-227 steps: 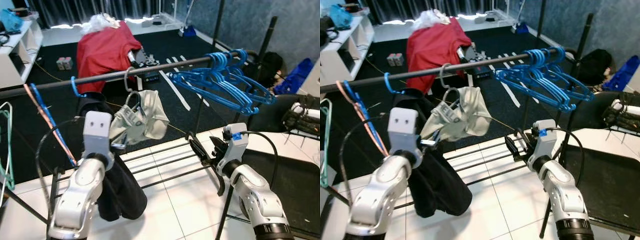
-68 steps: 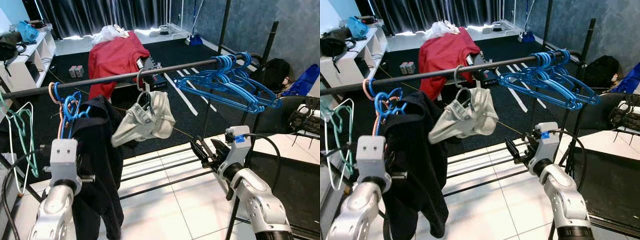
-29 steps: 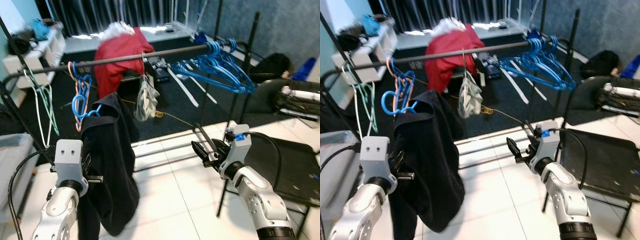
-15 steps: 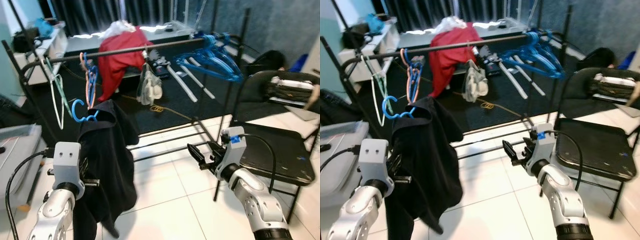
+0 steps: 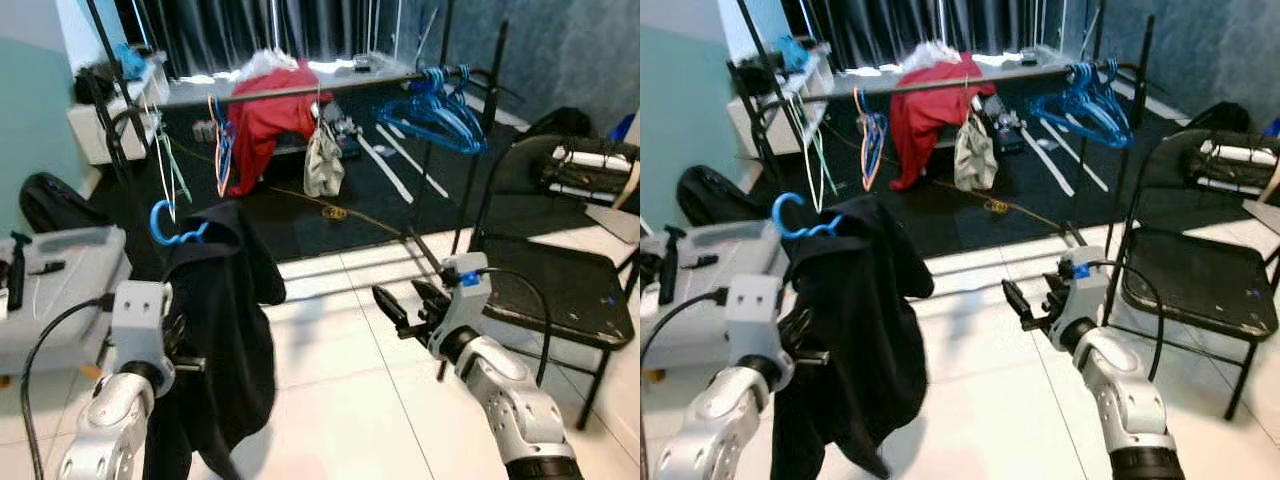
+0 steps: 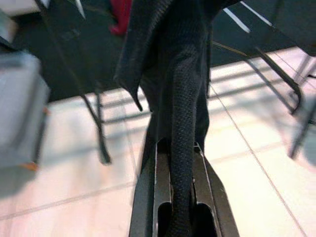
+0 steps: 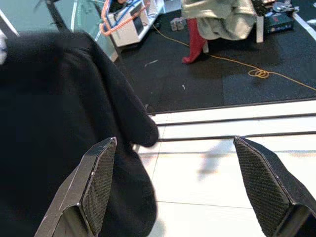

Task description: Hang hanger

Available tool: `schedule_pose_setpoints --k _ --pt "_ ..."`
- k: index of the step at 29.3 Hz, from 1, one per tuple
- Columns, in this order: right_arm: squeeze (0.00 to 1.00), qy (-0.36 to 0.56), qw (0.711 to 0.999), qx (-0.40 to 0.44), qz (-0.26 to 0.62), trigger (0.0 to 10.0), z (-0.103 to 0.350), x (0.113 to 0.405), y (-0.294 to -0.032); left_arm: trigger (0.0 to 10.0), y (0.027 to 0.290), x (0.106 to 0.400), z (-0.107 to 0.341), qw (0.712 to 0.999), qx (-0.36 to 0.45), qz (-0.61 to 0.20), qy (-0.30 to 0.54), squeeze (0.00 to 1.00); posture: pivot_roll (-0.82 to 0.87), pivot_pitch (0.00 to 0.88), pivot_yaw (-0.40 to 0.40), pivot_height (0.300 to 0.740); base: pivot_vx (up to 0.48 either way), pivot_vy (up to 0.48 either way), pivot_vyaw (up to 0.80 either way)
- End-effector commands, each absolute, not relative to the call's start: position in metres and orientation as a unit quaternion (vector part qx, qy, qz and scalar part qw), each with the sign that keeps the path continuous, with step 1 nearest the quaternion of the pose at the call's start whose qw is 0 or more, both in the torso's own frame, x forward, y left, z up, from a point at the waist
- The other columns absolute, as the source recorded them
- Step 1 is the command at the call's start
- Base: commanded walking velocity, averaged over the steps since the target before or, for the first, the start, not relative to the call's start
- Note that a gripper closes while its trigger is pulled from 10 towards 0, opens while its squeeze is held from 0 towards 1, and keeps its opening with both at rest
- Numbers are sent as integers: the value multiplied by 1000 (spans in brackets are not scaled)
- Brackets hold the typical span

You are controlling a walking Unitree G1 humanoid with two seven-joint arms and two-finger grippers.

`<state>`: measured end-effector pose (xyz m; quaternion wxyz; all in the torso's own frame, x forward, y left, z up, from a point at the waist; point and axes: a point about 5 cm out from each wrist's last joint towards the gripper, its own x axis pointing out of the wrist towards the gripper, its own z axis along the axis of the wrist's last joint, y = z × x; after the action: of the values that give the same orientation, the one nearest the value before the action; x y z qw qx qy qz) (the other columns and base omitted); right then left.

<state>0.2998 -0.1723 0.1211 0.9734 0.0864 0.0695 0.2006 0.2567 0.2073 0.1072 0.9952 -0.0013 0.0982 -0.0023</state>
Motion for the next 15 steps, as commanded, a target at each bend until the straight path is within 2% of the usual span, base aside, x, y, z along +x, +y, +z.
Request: schedule_pose_setpoints --k 1,10,15 --pt "0 62 972 91 209 10000 124 299 -168 10000 212 261 114 996 -8 -7 88 0 10 0 50 740 0 0 0" --pt "0 69 970 103 209 10000 122 298 -168 10000 213 263 108 993 -19 -23 110 0 24 0 20 740 0 0 0" --pt "0 74 968 116 208 10000 121 298 -169 10000 211 265 110 992 -53 -45 102 0 35 0 15 740 0 0 0"
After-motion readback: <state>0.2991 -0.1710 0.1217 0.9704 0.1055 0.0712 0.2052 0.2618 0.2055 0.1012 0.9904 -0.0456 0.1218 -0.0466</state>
